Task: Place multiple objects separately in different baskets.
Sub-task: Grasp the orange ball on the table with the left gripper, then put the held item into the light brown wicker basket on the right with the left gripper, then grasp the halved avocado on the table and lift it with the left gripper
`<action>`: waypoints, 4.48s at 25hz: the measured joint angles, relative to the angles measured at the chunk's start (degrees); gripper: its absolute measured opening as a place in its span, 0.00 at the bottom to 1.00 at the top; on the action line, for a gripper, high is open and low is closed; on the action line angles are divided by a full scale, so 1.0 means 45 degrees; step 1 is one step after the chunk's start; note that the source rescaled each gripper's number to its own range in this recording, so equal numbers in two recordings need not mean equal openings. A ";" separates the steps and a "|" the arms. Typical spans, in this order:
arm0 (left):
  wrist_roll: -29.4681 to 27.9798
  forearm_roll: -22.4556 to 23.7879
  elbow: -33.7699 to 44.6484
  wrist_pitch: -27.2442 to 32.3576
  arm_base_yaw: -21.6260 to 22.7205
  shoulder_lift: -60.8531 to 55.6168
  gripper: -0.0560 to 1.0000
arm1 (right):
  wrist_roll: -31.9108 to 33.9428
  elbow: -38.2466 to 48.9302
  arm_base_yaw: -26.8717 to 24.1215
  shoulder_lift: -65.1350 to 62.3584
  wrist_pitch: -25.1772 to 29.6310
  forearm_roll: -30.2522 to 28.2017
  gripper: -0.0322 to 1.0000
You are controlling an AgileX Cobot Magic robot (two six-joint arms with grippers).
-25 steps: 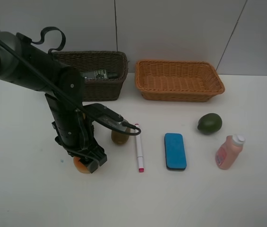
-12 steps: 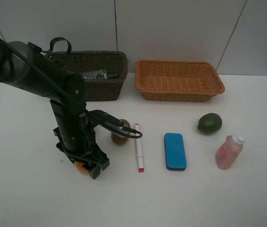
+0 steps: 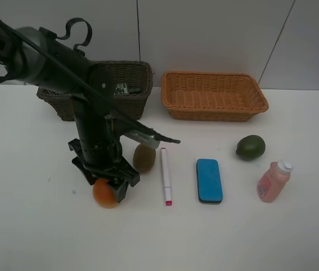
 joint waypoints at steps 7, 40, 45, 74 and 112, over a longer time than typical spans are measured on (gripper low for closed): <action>0.0094 0.0066 -0.0278 0.0657 0.0000 0.0038 0.48 | 0.0000 0.0000 0.0000 0.0000 0.0000 0.0000 0.76; -0.0186 0.0437 -1.4843 0.0430 0.0198 0.5201 0.24 | 0.0000 0.0000 0.0000 0.0000 0.0000 0.0000 0.76; -0.0273 0.0853 -1.5853 -0.0397 0.0429 0.6830 0.24 | 0.0000 0.0000 0.0000 0.0000 0.0000 0.0000 0.76; -0.1203 0.0166 -1.5238 0.4352 0.0497 0.4234 0.93 | 0.0000 0.0000 0.0000 0.0000 0.0000 0.0000 0.76; -0.3364 0.0718 -0.0096 -0.0861 0.2931 -0.2032 0.93 | 0.0000 0.0000 0.0000 0.0000 0.0000 0.0000 0.76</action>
